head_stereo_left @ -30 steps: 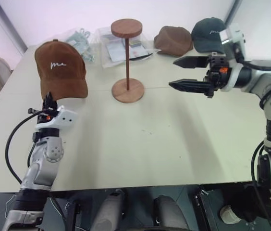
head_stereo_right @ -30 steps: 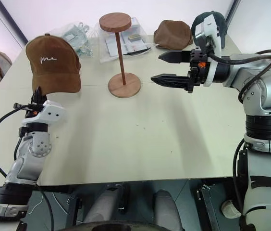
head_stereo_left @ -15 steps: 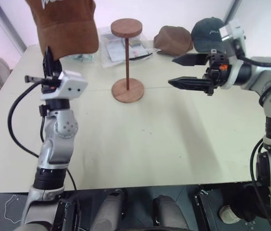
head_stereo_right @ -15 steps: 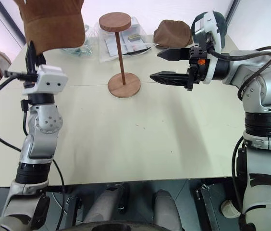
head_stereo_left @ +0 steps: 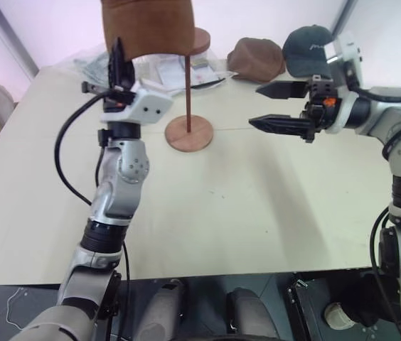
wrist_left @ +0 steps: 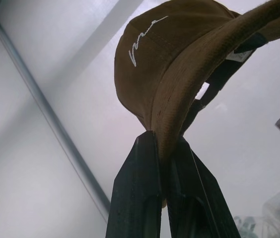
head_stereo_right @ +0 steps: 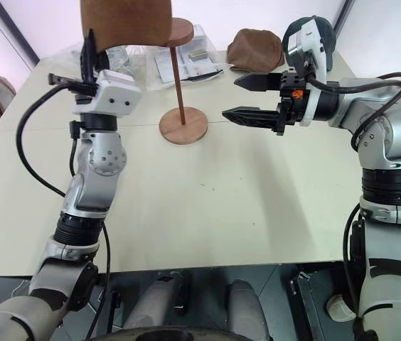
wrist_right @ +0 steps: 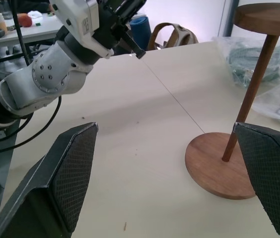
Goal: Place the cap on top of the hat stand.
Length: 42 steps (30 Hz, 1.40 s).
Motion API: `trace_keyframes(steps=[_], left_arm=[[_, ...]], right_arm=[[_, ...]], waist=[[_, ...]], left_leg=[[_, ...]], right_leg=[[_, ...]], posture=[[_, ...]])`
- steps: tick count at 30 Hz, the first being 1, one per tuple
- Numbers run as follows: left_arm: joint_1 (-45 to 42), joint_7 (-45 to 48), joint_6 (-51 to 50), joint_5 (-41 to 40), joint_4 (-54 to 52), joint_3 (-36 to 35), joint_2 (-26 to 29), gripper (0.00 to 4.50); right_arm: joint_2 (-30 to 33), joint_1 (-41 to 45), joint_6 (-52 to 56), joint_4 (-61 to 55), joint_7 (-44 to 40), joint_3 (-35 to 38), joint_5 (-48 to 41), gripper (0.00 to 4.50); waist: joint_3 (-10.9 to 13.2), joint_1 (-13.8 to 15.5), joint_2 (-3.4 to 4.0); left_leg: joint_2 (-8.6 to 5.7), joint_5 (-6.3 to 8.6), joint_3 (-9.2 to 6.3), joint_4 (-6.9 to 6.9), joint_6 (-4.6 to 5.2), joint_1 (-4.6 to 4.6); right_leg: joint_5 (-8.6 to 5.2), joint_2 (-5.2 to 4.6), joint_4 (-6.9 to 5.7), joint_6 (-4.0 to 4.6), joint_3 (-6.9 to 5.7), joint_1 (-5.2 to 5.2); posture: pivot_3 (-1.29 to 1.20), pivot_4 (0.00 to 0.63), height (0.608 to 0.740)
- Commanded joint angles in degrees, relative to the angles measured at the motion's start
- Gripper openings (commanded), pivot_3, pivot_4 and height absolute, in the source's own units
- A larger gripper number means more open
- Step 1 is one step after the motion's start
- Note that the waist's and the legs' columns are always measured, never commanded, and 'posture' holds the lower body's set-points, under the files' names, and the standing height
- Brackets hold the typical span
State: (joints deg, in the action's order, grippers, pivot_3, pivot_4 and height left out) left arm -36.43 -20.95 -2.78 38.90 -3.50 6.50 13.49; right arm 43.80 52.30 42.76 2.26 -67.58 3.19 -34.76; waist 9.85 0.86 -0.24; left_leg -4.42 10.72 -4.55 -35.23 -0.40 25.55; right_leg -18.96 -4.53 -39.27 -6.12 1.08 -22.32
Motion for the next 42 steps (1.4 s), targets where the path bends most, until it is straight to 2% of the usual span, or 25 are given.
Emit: trace_keyframes(steps=[1, 19, 33, 42], left_arm=[[-1.28, -1.64, 1.68, 1.61, -0.29, 1.31, -0.63, 0.13], [4.98, -3.38, 5.62, 2.36, 5.6, 6.89, -4.05, 0.13], [9.29, -2.17, 5.65, 3.83, 3.63, 9.99, -5.59, 0.13], [12.4, -0.7, 5.27, 3.73, 1.41, 9.61, -4.96, 0.13]], right_arm=[[0.1, 0.39, -0.81, -2.34, 0.37, 1.98, -1.29, 4.5], [0.07, -0.39, -0.44, -3.17, 0.87, 2.06, -1.97, 4.5], [0.03, -0.81, -0.27, -3.28, 1.05, 1.78, -2.62, 4.5], [0.05, -0.81, -0.33, -2.96, 0.77, 1.65, -2.54, 4.5]], waist=[[0.0, -0.01, 0.0], [0.0, -0.05, 0.0], [0.0, 0.01, -0.01], [0.0, 0.03, 0.0]], left_leg=[[0.0, 0.0, 0.0, -0.01, 0.0, 0.0], [0.0, 0.0, 0.0, -0.01, 0.0, 0.0], [-0.01, 0.0, 0.0, -0.02, 0.0, 0.01], [-0.01, 0.0, -0.01, -0.02, 0.0, 0.0]], right_leg=[[0.0, 0.0, 0.0, 0.0, 0.0, 0.0], [0.01, 0.0, 0.0, -0.01, 0.01, -0.01], [0.01, -0.01, -0.01, -0.02, 0.01, -0.01], [0.01, -0.02, -0.01, -0.02, 0.01, 0.01]], posture=[[0.0, 0.15, 0.74], [0.0, 0.15, 0.74], [0.0, 0.15, 0.74], [0.0, 0.15, 0.74]])
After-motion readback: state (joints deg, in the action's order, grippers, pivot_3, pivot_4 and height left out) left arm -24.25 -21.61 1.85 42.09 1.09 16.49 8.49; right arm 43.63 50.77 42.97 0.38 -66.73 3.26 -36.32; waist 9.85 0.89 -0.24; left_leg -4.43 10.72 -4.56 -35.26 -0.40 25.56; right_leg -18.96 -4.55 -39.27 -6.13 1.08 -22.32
